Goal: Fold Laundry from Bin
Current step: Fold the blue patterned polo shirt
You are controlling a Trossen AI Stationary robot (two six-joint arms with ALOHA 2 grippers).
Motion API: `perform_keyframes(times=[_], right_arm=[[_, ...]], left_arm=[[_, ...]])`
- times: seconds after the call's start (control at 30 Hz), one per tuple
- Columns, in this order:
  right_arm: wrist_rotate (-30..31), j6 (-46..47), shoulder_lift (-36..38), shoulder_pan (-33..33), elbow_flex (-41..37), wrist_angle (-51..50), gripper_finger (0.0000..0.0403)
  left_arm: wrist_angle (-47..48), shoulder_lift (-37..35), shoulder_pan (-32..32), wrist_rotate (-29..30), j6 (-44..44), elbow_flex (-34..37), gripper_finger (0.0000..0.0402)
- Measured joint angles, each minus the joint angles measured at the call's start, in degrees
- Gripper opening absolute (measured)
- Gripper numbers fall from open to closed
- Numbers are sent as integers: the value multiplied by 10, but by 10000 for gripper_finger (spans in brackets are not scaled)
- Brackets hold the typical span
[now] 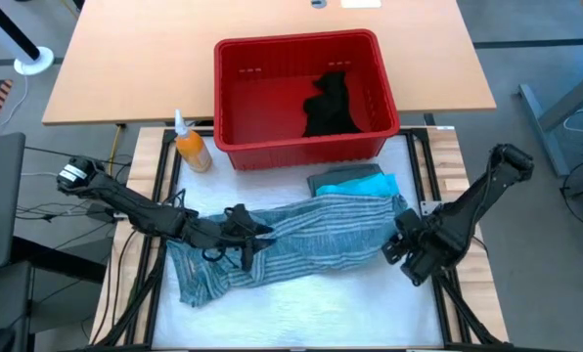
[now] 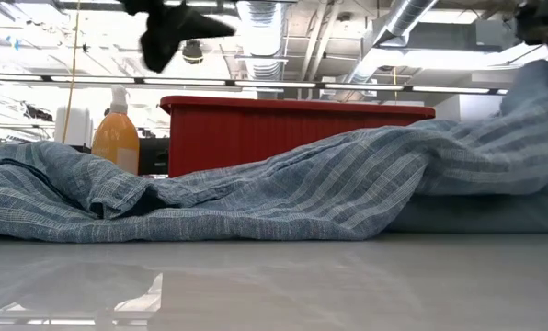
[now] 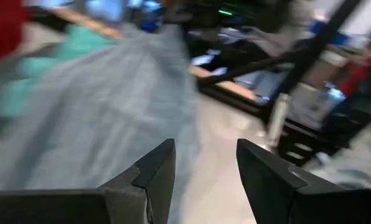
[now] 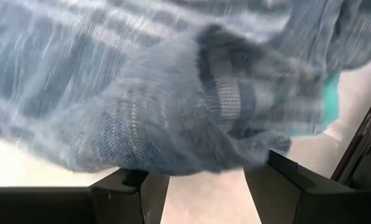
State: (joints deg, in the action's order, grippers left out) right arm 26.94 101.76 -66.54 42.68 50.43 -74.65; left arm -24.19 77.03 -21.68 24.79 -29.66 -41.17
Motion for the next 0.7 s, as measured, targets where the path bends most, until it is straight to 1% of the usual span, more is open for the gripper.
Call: perform_keyframes(times=[0.1,0.2,0.27,0.3,0.37,0.5,0.57,0.7], right_arm=[[0,-34,4,-31,0,2,221],[0,-60,4,-57,0,5,221],[-1,-75,3,-73,0,9,221],[-4,-81,3,-80,0,10,221],[-18,-92,2,-93,0,12,221],[-44,-114,2,-113,0,15,221],[-57,-120,4,-121,0,17,221],[-72,-114,20,-135,0,22,221]], left_arm=[[-73,80,3,-46,23,-30,160],[-82,169,3,-67,40,-97,160],[-66,221,3,-61,69,-154,160],[-56,246,3,-55,86,-188,160],[-7,287,4,-35,121,-253,164],[105,357,17,-20,158,-380,189],[147,386,32,-25,162,-439,207],[212,445,62,-63,167,-542,248]])
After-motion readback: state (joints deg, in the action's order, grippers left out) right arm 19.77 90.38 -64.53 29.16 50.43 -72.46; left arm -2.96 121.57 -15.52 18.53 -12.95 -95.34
